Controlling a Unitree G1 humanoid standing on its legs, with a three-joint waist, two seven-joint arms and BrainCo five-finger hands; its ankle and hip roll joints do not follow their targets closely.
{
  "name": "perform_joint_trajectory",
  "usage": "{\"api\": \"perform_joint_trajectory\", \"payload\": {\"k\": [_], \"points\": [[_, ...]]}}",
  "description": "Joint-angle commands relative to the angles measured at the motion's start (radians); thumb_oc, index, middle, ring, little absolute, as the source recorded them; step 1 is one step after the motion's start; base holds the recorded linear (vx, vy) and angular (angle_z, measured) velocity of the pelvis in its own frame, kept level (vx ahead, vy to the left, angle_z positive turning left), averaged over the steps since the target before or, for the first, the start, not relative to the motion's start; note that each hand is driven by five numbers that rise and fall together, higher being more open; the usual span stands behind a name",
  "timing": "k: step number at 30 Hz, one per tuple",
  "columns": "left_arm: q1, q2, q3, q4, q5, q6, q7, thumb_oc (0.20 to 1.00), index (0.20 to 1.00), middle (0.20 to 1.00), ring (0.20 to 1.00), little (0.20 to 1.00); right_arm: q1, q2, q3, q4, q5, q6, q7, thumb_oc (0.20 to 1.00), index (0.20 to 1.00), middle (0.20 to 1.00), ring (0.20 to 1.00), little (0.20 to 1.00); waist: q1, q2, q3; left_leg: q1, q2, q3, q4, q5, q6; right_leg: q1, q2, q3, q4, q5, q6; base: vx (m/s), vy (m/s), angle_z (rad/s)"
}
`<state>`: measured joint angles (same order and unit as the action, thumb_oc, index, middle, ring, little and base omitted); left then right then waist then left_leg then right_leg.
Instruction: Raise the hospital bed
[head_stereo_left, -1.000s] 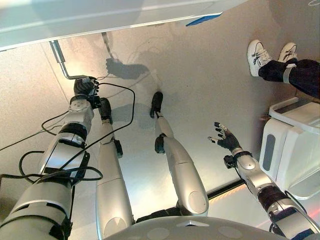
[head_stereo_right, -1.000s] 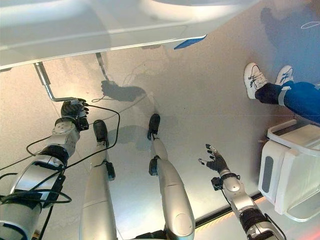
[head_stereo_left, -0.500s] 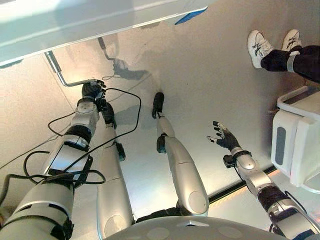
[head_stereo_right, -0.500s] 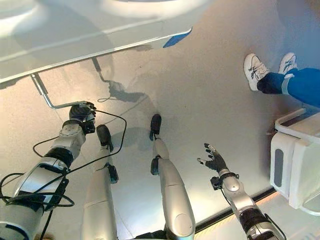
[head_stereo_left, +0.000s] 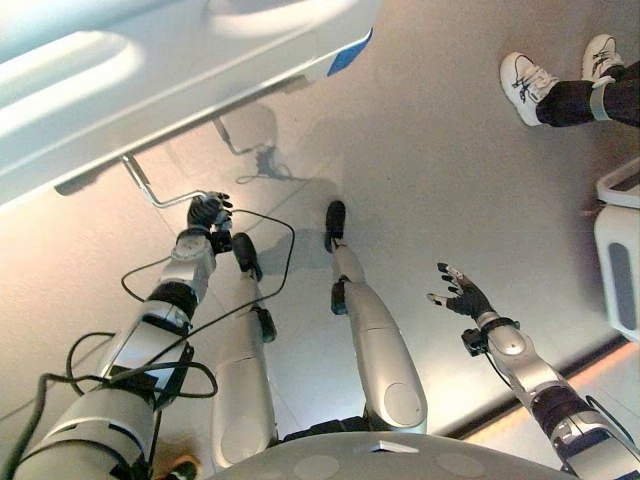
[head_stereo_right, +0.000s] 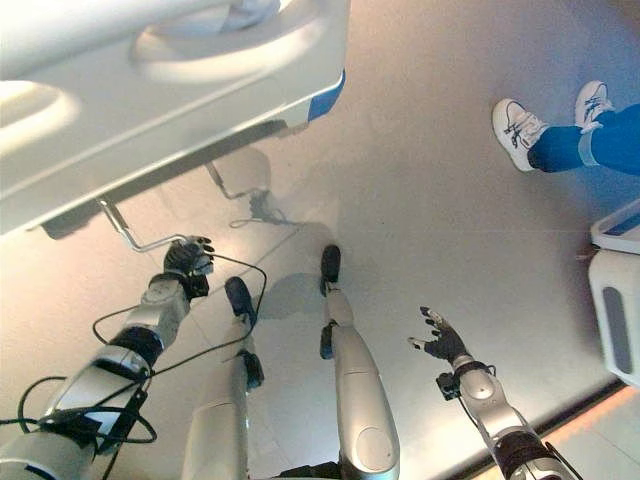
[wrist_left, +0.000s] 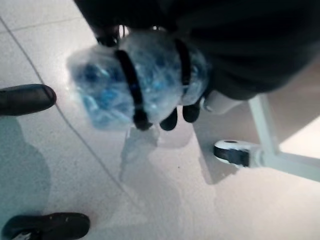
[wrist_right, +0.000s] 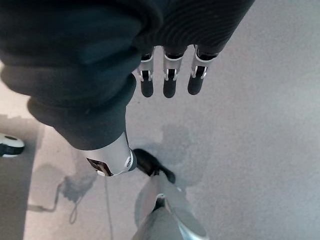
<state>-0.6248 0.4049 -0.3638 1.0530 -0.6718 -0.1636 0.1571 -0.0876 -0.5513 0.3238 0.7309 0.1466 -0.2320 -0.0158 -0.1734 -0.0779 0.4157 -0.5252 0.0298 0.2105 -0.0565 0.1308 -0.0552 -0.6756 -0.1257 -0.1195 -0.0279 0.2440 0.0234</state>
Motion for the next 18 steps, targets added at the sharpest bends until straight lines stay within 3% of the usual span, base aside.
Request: {"api": "perform_joint_trajectory", "payload": {"k": [1, 5, 9, 10, 13, 18], "points": [[-0.031, -0.082, -0.037, -0.098, 0.063, -0.075, -0.088, 0.200, 0.200, 0.200, 0.200, 0.200, 0.075, -0.065, -0.018, 0.078, -0.032, 0.018, -0.003, 1.000, 1.000, 1.000, 1.000, 1.000, -0.032, 0.080, -0.056, -0.050, -0.022, -0.034, 0.006, 0.015, 0.005, 0.012, 0.058, -0.009, 0.078, -0.092, 0.068, 0.02, 0.001, -0.06], [0.013, -0.097, -0.048, -0.121, 0.066, -0.070, -0.102, 0.200, 0.200, 0.200, 0.200, 0.200, 0.059, -0.041, -0.014, 0.172, -0.042, 0.027, -0.009, 1.000, 1.000, 1.000, 1.000, 1.000, -0.021, 0.098, -0.076, -0.022, -0.028, -0.036, 0.003, 0.008, 0.006, 0.040, 0.058, -0.009, 0.077, -0.099, 0.065, 0.02, -0.002, -0.01], [0.014, -0.096, -0.048, -0.122, 0.066, -0.070, -0.102, 0.200, 0.200, 0.200, 0.200, 0.200, 0.059, -0.041, -0.013, 0.173, -0.042, 0.026, -0.009, 1.000, 1.000, 1.000, 1.000, 1.000, -0.021, 0.098, -0.075, -0.021, -0.028, -0.036, 0.003, 0.008, 0.006, 0.042, 0.058, -0.009, 0.076, -0.099, 0.065, 0.01, -0.009, 0.00], [0.081, -0.094, -0.066, -0.183, 0.058, -0.067, -0.130, 0.200, 0.200, 0.200, 0.200, 0.200, 0.052, -0.009, -0.021, 0.290, -0.044, 0.038, -0.017, 1.000, 1.000, 1.000, 1.000, 1.000, 0.001, 0.116, -0.102, 0.016, -0.033, -0.049, 0.008, 0.001, 0.010, 0.089, 0.056, -0.014, 0.078, -0.113, 0.060, 0.06, -0.051, 0.00], [0.154, -0.073, -0.069, -0.272, 0.043, -0.065, -0.151, 0.200, 0.200, 0.200, 0.200, 0.200, 0.056, 0.010, -0.031, 0.327, -0.041, 0.042, -0.021, 1.000, 1.000, 1.000, 1.000, 1.000, 0.020, 0.117, -0.113, 0.047, -0.039, -0.062, 0.016, -0.009, 0.013, 0.133, 0.051, -0.021, 0.075, -0.120, 0.060, 0.03, -0.023, 0.17], [0.155, -0.073, -0.069, -0.272, 0.043, -0.065, -0.151, 0.200, 0.200, 0.200, 0.200, 0.200, 0.056, 0.010, -0.030, 0.327, -0.041, 0.042, -0.021, 1.000, 1.000, 1.000, 1.000, 1.000, 0.020, 0.117, -0.113, 0.047, -0.039, -0.062, 0.016, -0.009, 0.013, 0.134, 0.051, -0.021, 0.075, -0.120, 0.060, 0.00, 0.001, 0.15]]}}
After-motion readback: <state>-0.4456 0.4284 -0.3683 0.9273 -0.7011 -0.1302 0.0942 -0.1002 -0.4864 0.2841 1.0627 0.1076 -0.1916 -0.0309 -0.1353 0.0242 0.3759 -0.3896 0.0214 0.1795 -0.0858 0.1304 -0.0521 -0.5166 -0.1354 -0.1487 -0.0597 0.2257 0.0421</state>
